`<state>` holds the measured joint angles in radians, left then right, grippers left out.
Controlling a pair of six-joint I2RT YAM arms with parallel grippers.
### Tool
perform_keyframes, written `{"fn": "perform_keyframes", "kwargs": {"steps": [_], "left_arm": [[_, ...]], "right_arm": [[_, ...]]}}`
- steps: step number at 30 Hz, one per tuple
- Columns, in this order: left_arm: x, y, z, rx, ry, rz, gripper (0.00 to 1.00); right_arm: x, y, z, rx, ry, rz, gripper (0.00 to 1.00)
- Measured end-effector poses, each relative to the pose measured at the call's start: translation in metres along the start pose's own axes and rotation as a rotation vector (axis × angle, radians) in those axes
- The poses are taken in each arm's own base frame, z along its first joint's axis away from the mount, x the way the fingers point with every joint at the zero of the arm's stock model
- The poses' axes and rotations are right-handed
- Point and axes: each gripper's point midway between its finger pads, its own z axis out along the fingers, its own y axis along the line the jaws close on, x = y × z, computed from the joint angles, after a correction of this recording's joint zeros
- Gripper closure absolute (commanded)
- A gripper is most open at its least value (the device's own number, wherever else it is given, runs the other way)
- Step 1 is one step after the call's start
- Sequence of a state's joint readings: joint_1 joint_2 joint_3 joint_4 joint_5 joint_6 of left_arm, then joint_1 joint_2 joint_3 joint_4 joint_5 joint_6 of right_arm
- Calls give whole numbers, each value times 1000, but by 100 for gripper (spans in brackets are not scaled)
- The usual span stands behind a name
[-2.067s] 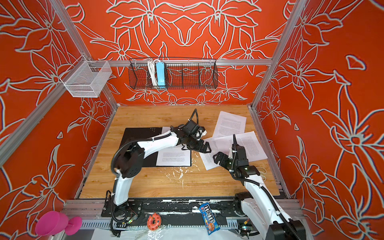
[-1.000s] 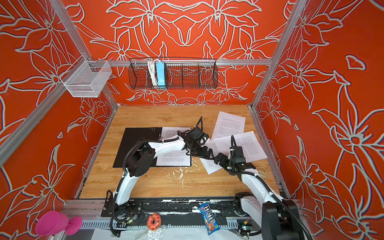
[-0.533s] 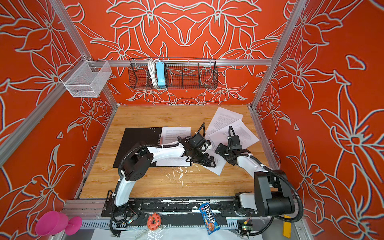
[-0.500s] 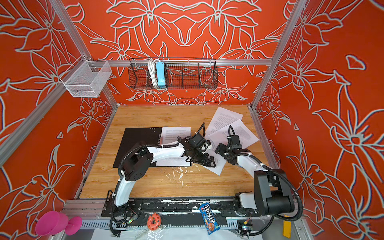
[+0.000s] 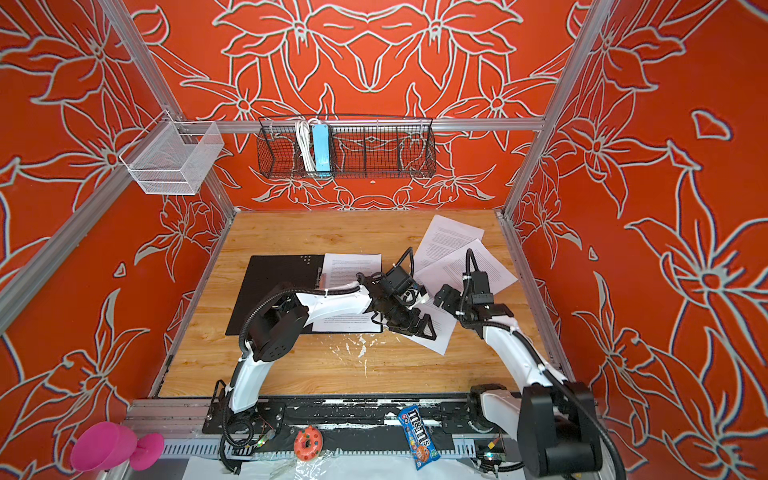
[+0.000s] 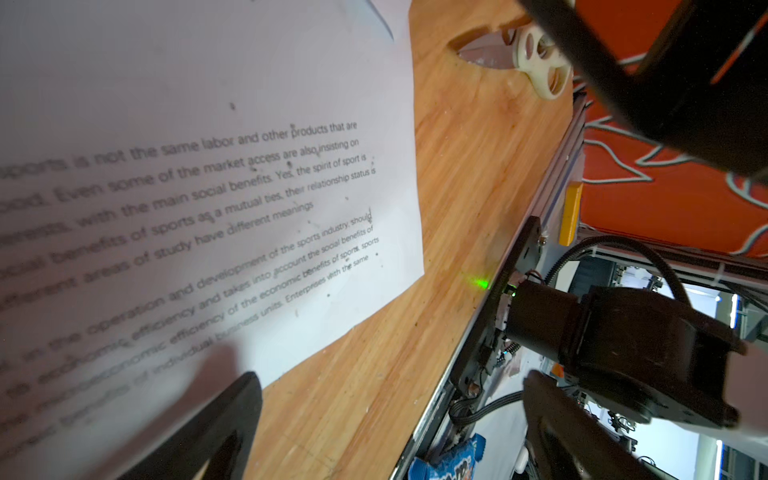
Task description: Put the files into the folder
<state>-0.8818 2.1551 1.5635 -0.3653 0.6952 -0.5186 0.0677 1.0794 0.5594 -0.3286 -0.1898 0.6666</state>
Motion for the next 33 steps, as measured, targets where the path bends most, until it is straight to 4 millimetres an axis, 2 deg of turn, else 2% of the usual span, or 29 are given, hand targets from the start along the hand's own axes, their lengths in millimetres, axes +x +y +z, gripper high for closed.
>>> {"fn": "perform_keyframes", "kwargs": {"steps": [6, 10, 15, 24, 33], "left_arm": [[-8, 15, -11, -17, -17, -30, 2], [-12, 30, -19, -40, -27, -48, 2], [-14, 43, -26, -56, -31, -60, 2], [-14, 44, -25, -59, -20, -35, 2], [-18, 43, -22, -48, -7, -19, 2]], "right_arm": [[42, -19, 5, -10, 94, 56, 2], [55, -21, 7, -27, 136, 81, 3], [55, -15, 10, -57, 149, 95, 3], [41, 3, 26, -125, 141, 105, 2], [35, 19, 32, -194, 152, 63, 2]]}}
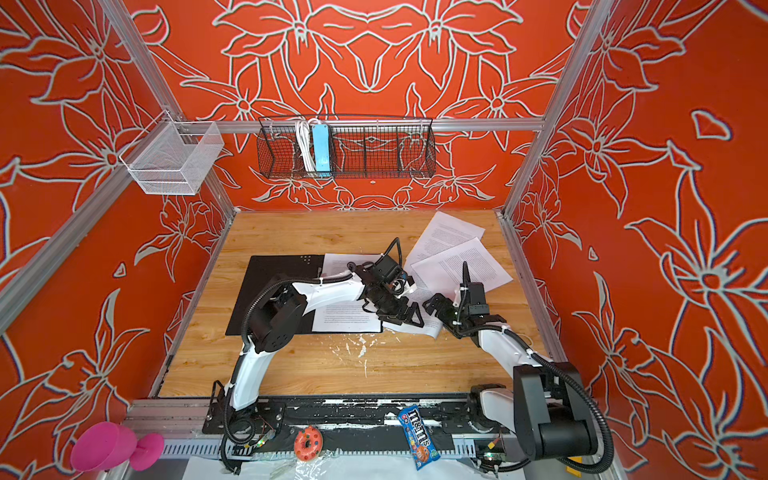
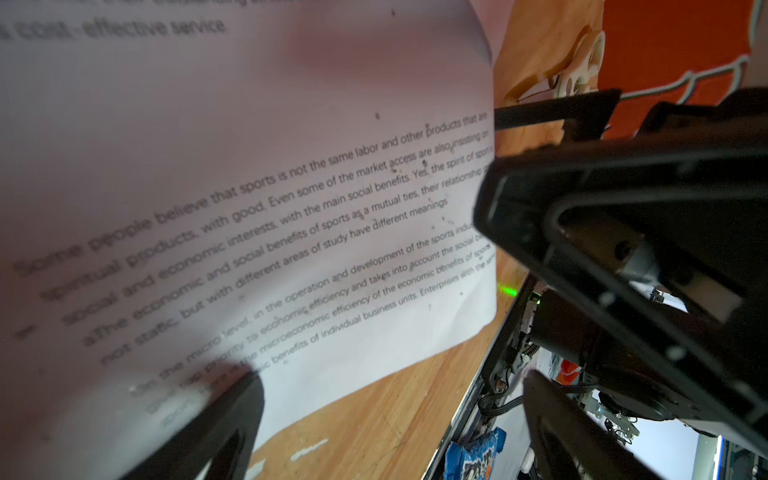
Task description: Put the files into the folder
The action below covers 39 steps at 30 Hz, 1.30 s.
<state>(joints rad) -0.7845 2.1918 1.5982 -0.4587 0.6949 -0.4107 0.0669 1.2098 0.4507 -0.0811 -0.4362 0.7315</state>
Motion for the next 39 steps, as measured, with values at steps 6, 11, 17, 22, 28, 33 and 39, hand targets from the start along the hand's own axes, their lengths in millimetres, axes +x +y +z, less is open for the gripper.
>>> {"fn": "perform_keyframes", "kwargs": {"steps": [6, 11, 17, 22, 28, 33, 39], "left_arm": [[0, -1, 1, 7, 4, 10, 2], [0, -2, 1, 13, 6, 15, 2], [0, -3, 3, 28, 10, 20, 2], [-2, -5, 4, 38, 15, 25, 2], [-2, -5, 4, 41, 16, 28, 2], [-3, -4, 4, 43, 13, 27, 2], [-9, 0, 0, 59, -20, 26, 2]], "right_arm": [[-15, 6, 4, 7, -8, -44, 2], [-40, 13, 15, 8, -14, -65, 2], [-54, 23, 34, -59, 31, -68, 2], [-47, 29, 34, -107, 59, -69, 2], [-25, 33, 19, -170, 81, -54, 2], [-16, 38, 10, -217, 86, -47, 2], [-37, 45, 39, -247, 147, -15, 2]]}}
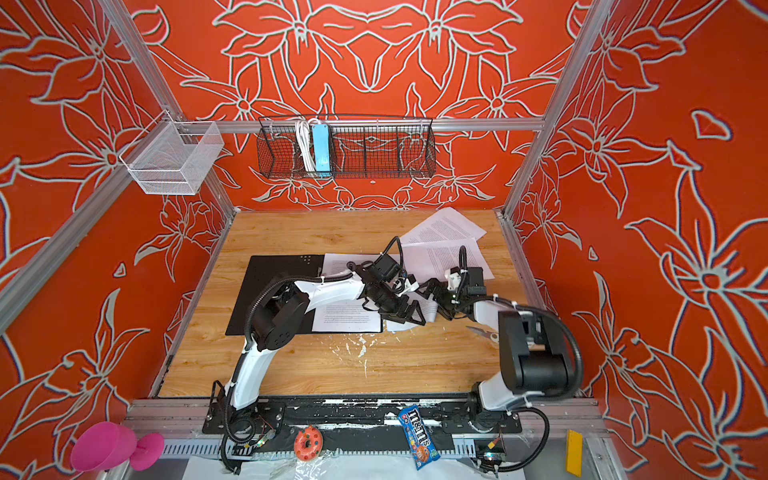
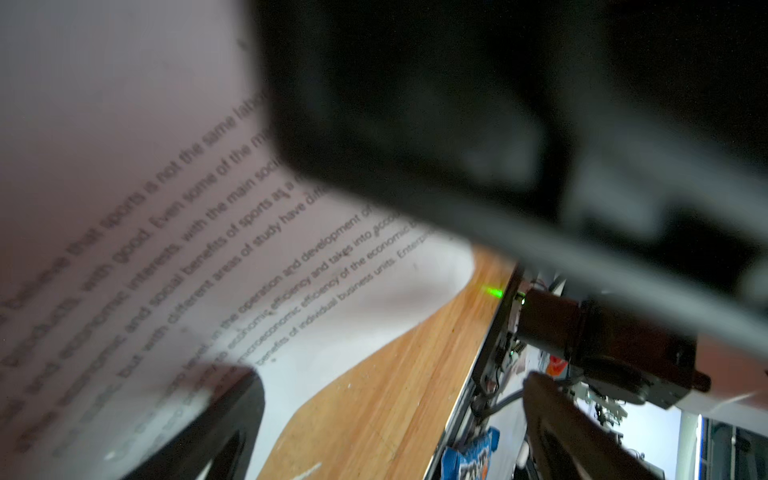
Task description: Put the files into the folder
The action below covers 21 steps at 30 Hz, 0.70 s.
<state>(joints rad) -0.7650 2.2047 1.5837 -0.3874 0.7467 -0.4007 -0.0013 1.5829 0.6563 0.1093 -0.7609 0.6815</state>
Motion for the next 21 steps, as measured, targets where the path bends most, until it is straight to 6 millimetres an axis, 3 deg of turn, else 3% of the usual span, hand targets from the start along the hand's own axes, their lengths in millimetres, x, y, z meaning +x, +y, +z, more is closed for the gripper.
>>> {"fn": "perform_keyframes", "kwargs": {"steps": [6, 15, 21], "left_arm": [[2, 2, -1, 6, -18, 14, 2], [3, -1, 0, 13, -22, 27, 2], [3, -1, 0, 14, -23, 28, 2]], "right_arm": [[-39, 10, 15, -47, -26, -24, 2], [-63, 2, 13, -94, -33, 2, 5], [-68, 4, 10, -93, -34, -5, 10]]}}
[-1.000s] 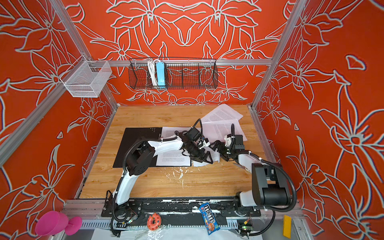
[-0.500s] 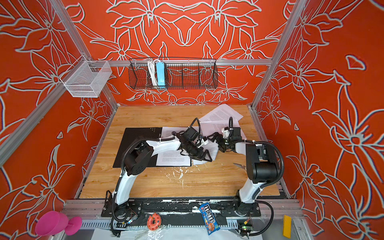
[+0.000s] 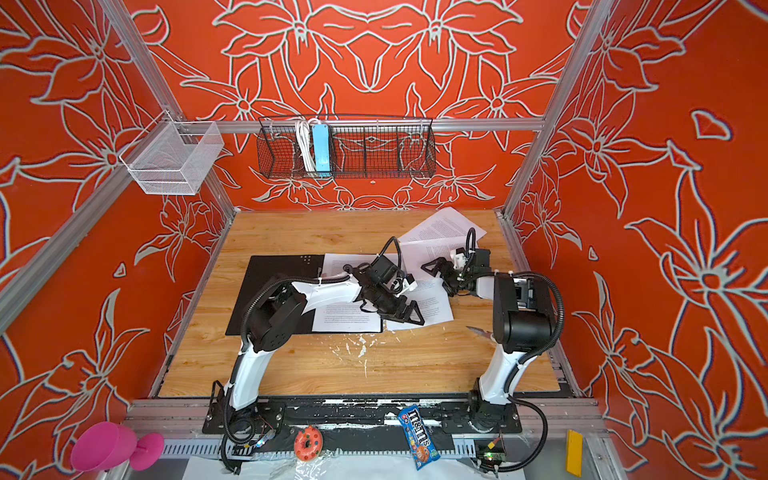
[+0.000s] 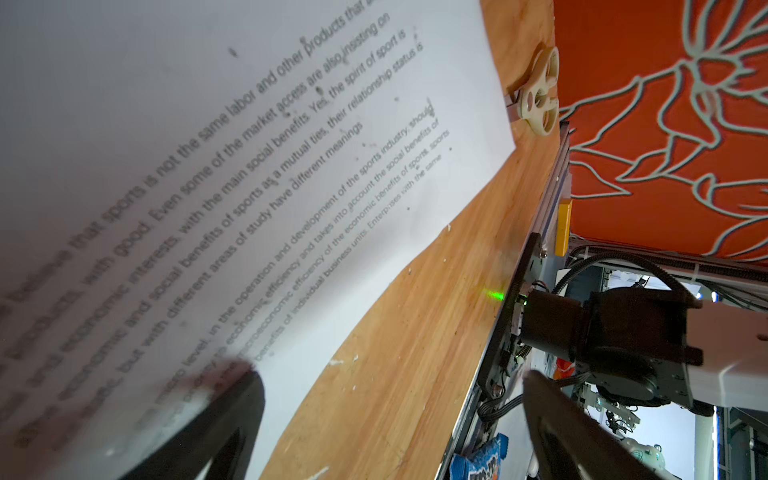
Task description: Put the files into the folder
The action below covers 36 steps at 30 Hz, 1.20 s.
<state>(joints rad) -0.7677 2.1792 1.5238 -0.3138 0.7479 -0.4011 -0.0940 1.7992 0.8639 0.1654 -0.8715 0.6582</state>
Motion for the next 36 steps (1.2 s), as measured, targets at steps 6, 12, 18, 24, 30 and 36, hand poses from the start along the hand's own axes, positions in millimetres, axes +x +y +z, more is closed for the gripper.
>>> {"fn": "perform_keyframes", "kwargs": {"steps": [6, 12, 18, 24, 30, 36], "left_arm": [[0, 0, 0, 0, 0, 0, 2], [0, 0, 0, 0, 0, 0, 2], [0, 0, 0, 0, 0, 0, 2], [0, 0, 0, -2, 0, -1, 2], [1, 0, 0, -4, 3, -4, 2], [0, 0, 0, -10, 2, 3, 2]], "right_arm": [[18, -2, -12, 25, 17, -4, 28], [49, -23, -16, 63, 62, 39, 44], [56, -28, -24, 116, 58, 34, 55], [48, -36, -39, 172, 7, 33, 55], [48, -40, -45, 169, -5, 50, 57], [48, -40, -45, 166, -5, 52, 72]]}}
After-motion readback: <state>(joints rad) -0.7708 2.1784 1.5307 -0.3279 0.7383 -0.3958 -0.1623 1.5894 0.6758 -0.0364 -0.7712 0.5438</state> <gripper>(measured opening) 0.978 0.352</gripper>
